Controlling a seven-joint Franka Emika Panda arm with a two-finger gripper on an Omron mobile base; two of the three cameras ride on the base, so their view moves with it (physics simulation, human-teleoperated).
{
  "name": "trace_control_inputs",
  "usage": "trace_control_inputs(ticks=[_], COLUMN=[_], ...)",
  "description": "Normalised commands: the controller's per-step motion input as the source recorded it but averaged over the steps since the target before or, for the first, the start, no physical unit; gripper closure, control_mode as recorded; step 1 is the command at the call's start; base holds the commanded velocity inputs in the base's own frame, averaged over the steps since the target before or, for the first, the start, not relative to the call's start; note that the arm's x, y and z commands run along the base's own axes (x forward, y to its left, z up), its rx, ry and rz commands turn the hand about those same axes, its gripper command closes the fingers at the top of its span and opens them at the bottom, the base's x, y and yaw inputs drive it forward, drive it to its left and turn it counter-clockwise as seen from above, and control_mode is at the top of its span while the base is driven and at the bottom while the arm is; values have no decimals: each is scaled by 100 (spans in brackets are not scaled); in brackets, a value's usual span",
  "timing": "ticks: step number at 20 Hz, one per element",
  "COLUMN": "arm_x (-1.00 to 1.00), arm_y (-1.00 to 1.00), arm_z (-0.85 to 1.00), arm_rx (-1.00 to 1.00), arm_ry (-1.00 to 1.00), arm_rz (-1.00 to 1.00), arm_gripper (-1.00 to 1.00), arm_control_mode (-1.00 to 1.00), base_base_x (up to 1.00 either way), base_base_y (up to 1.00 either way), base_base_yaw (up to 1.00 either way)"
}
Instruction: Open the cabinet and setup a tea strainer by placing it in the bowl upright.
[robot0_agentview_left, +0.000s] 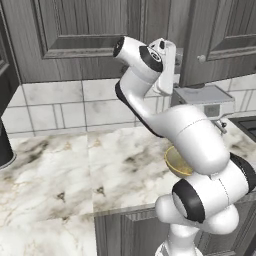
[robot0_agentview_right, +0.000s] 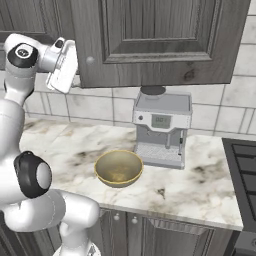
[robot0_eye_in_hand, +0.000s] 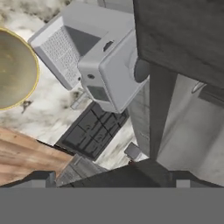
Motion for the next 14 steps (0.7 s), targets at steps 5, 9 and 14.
trace_control_inputs(ticks=[5,9,14], arm_x=[-67,-86,-77], arm_y=[-65,-87,-97], arm_z=[0,3,19], arm_rx=[0,0,0], arm_ry=[-4,-14,-19], arm_rz=[-19,-20,-22], arm_gripper=[-100,-100,-100], arm_control_mode=[-100,-100,-100], base_base_x=[0,0,0], base_base_y=[0,0,0], base_base_yaw=[0,0,0])
